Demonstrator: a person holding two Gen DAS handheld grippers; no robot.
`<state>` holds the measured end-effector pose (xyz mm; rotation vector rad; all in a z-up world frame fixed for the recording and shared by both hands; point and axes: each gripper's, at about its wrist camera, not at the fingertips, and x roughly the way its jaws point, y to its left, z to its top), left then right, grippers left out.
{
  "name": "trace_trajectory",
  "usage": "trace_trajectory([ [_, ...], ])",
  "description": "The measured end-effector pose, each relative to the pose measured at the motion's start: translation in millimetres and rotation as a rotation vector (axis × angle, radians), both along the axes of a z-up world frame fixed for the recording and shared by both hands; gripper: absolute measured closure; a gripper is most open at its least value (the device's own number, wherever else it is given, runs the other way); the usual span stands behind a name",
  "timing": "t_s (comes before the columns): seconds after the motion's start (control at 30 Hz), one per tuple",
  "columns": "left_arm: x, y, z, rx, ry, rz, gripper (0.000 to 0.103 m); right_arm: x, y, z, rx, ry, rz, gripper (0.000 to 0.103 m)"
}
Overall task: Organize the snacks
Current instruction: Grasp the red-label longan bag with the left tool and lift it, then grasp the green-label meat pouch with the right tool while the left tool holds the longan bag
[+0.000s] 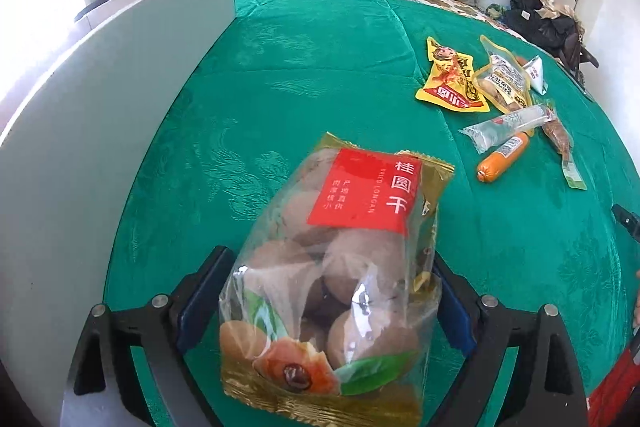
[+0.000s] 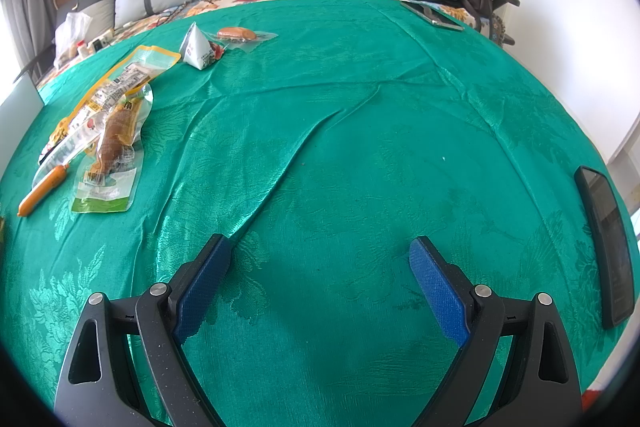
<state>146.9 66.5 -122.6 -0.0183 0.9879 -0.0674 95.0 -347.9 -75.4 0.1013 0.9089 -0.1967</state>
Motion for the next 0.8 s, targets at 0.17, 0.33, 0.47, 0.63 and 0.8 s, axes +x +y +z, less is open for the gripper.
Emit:
trace_trajectory([
  [0.17,2,2,-5,0.036,-0.019,0.014,0.000,0,0,0,0.000,0.000,0.000,0.010],
  [0.33,1,2,-5,0.039,-0.029,0.014,0.000,0,0,0,0.000,0.000,0.000,0.010],
  [0.47,0,2,-5,0.037,-0.034,0.015,0.000,1,1,0,0.001,0.008,0.003,0.010],
  [0.63,-1,2,-6,0.037,-0.036,0.016,0.000,25,8,15,0.100,0.105,0.040,0.012],
  [0.8,-1,3,-6,0.037,-0.036,0.016,0.000,76,68,40,0.166,0.119,0.224,0.013],
])
